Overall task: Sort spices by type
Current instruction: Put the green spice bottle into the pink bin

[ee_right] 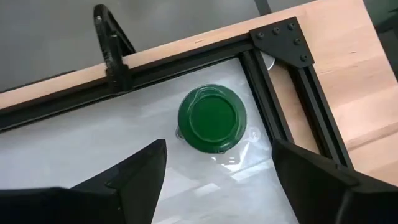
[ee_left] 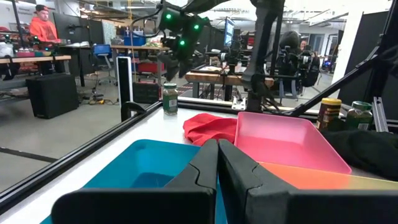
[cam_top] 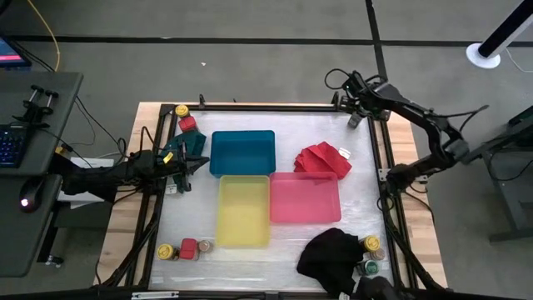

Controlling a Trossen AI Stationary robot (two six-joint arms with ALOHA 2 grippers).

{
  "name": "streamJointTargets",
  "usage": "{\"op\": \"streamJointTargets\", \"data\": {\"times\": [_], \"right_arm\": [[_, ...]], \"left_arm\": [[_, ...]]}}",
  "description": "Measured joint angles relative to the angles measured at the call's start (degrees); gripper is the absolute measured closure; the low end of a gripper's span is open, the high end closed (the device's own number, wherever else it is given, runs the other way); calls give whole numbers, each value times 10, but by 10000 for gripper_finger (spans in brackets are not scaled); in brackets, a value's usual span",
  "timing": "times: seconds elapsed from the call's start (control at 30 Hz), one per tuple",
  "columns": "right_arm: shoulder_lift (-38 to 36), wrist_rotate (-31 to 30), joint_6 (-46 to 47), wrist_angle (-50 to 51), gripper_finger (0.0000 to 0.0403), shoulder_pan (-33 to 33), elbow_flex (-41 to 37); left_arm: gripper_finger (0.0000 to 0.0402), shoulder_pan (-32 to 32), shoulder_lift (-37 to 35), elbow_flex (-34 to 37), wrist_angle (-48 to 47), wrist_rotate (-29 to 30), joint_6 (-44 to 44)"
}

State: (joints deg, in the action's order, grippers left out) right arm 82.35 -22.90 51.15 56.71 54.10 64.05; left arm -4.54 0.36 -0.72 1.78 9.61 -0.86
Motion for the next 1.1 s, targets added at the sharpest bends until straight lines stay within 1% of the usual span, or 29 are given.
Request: {"op": "streamJointTargets", "data": {"times": [0.1, 0.17, 0.27, 0.43, 0.67, 0.77, 1.0, 1.1], "right_arm": [[15, -4, 6, -2, 116, 7, 0], [20, -14, 25, -6, 116, 7, 0], [33, -12, 53, -10, 116, 10, 0], [54, -1, 127, -19, 116, 12, 0], [88, -26, 186, -27, 116, 12, 0], [98, -39, 195, -46, 116, 12, 0], [123, -32, 195, -59, 117, 12, 0], [135, -28, 189, -52, 130, 12, 0]], "left_arm": [[402, 0, 0, 0, 0, 0, 0], [402, 0, 0, 0, 0, 0, 0], [401, 0, 0, 0, 0, 0, 0], [401, 0, 0, 0, 0, 0, 0], [402, 0, 0, 0, 0, 0, 0], [401, 0, 0, 0, 0, 0, 0], [402, 0, 0, 0, 0, 0, 0], [401, 0, 0, 0, 0, 0, 0]]}}
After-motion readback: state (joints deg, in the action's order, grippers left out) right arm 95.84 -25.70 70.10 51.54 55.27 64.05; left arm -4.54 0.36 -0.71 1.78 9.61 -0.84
